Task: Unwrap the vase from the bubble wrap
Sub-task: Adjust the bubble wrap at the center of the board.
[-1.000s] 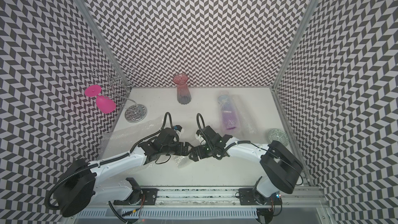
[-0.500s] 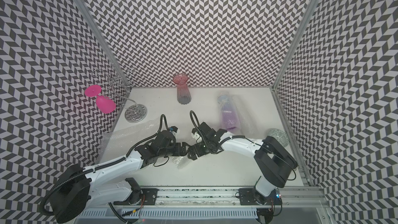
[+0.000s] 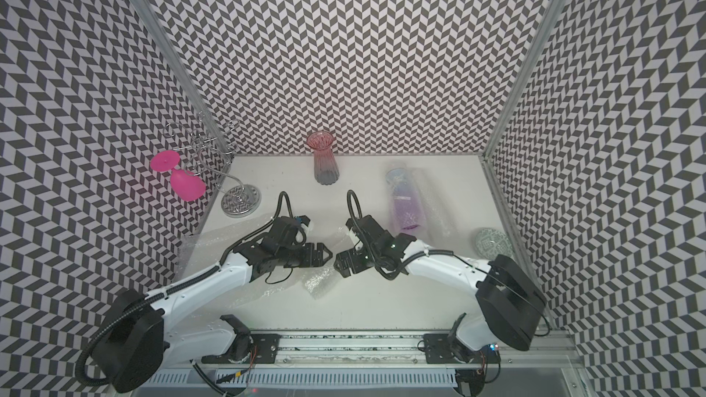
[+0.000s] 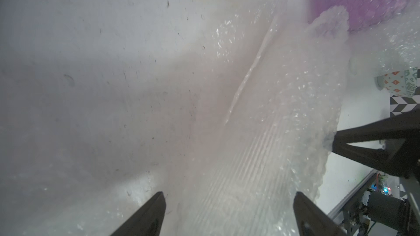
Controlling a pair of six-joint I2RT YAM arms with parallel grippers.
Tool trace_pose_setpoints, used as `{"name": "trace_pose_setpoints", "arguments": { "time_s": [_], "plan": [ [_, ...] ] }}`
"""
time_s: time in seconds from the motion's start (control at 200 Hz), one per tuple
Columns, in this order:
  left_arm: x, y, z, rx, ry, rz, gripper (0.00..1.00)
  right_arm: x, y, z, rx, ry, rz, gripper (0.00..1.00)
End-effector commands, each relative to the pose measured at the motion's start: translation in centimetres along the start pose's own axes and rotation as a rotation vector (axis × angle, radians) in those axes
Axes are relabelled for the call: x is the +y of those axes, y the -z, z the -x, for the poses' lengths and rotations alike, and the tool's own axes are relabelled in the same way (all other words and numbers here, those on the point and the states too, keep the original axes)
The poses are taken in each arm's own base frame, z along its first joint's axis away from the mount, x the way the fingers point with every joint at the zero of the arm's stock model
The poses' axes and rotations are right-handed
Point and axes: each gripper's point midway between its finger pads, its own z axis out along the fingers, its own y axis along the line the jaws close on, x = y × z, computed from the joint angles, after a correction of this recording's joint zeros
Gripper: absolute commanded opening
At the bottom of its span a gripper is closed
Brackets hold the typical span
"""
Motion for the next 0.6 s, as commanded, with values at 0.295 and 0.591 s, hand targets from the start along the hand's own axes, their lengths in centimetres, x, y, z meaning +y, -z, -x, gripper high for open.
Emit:
{"name": "trace_pose_setpoints", "arguments": {
  "time_s": [0.295, 0.591],
  "plan": [
    [1.8, -0.4, 3.4, 0.003, -0.044, 0.101, 0.88, -5.7, 1.5, 0.2, -0.022, -0.088, -0.226, 0.81],
    [3.6, -1.0, 2.2, 0.024, -0.036, 0.166, 0.87, -8.5, 0.6, -0.8, -0.016, -0.093, -0.301, 0.73]
  ]
}}
